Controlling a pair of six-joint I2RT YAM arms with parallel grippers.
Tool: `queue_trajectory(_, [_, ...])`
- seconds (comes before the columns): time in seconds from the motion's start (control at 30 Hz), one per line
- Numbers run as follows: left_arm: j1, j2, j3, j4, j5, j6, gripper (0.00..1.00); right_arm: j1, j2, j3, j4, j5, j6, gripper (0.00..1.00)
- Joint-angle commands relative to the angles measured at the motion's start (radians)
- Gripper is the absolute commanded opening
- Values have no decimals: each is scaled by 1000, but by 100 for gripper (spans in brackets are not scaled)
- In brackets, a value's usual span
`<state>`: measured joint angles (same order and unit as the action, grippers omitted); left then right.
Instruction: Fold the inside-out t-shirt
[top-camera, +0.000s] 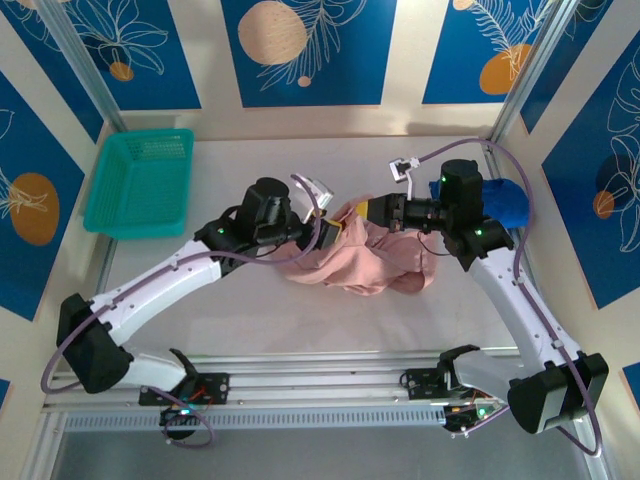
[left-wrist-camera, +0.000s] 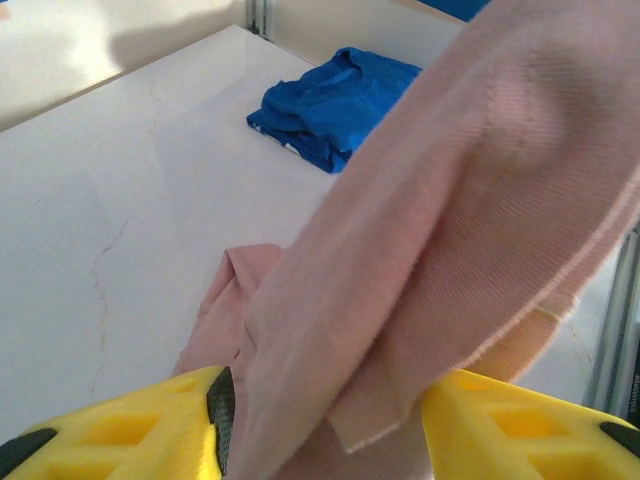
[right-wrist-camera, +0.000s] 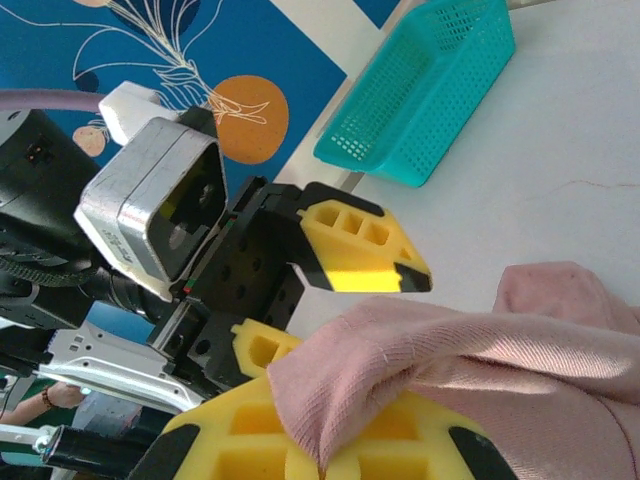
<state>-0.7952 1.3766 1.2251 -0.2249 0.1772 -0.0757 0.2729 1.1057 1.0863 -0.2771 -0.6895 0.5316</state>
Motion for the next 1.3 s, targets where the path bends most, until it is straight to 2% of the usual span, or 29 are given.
queue_trajectory(0.0, [-7, 36, 55, -6, -15, 31, 52, 6, 0, -6, 14, -41, 11, 0])
queue_trajectory(0.1, [-6, 77, 96, -6, -5, 34, 51, 9, 3, -9, 17, -48, 9, 0])
queue_trajectory(0.17, [-7, 102, 123, -8, -27, 29, 45, 11, 4, -7, 4, -52, -2, 0])
queue_trajectory(0.2, [-6, 109, 132, -12, -48, 23, 39, 10, 2, 0, -17, -47, -19, 0])
queue_trajectory(0.27, [0, 106, 146, -30, -75, 9, 20, 10, -6, 35, -127, 23, -88, 0])
queue_trajectory(0.33, [15, 77, 138, -34, -29, -18, 3, 13, -18, 76, -243, 173, -154, 0])
queue_trajectory(0.37, [25, 55, 128, -29, 28, -43, 0, 18, -26, 90, -285, 255, -178, 0])
queue_trajectory(0.43, [50, 12, 101, -10, 160, -97, 0, 22, -40, 106, -319, 345, -204, 0])
queue_trajectory(0.47, [63, -10, 88, -5, 226, -124, 0, 20, -46, 111, -321, 347, -206, 0])
queue_trajectory(0.57, [103, -61, 40, -14, 304, -168, 0, 3, -61, 120, -280, 218, -179, 0])
queue_trajectory(0.63, [126, -91, 8, -36, 264, -175, 0, -27, -66, 116, -222, 89, -125, 0])
queue_trajectory(0.73, [142, -108, -20, -93, 94, -177, 0, -61, -73, 89, -80, -88, -6, 0])
queue_trajectory(0.8, [142, -99, -20, -129, -4, -162, 0, -67, -75, 76, -3, -151, 55, 0])
queue_trajectory(0.87, [142, -85, -21, -140, -47, -149, 0, -72, -76, 68, 51, -186, 105, 0])
queue_trajectory(1.03, [142, -64, -29, -145, -76, -130, 0, -100, -81, 52, 123, -235, 179, 0])
queue_trajectory(1.17, [151, -68, -34, -154, -109, -127, 0, -170, -90, 48, 87, -241, 184, 0])
queue_trajectory(1.27, [172, -81, -46, -150, -91, -142, 0, -216, -100, 44, 40, -211, 178, 0])
